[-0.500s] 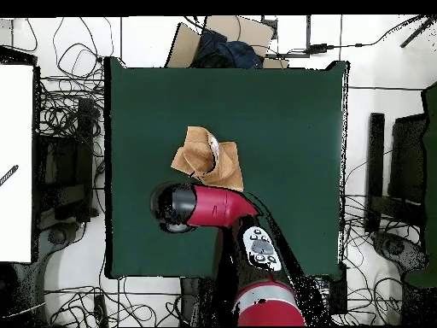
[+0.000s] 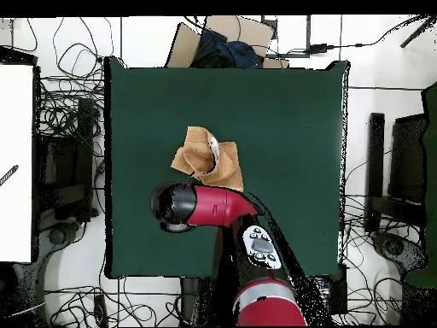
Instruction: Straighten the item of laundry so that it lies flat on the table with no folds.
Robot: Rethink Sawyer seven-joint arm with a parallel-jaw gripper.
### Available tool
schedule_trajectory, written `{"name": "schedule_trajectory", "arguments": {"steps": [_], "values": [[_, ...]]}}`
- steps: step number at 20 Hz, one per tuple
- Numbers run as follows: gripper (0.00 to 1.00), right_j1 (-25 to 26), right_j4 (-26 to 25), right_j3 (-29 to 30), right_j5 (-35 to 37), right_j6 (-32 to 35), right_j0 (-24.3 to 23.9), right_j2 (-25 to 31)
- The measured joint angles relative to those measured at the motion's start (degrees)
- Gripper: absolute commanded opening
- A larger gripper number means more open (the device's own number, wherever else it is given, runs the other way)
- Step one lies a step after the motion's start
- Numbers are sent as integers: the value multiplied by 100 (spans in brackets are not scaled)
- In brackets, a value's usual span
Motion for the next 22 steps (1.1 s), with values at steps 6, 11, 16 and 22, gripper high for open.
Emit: {"name": "schedule_trajectory", "arguments": {"steps": [6, 11, 16, 22], "values": [[100, 136, 1, -1, -17, 0, -12, 0], [100, 198, 1, -1, -169, 0, 11, 0], [100, 293, 2, -2, -381, 0, 22, -2], [100, 388, 1, -2, -564, 5, 89, -107]]}}
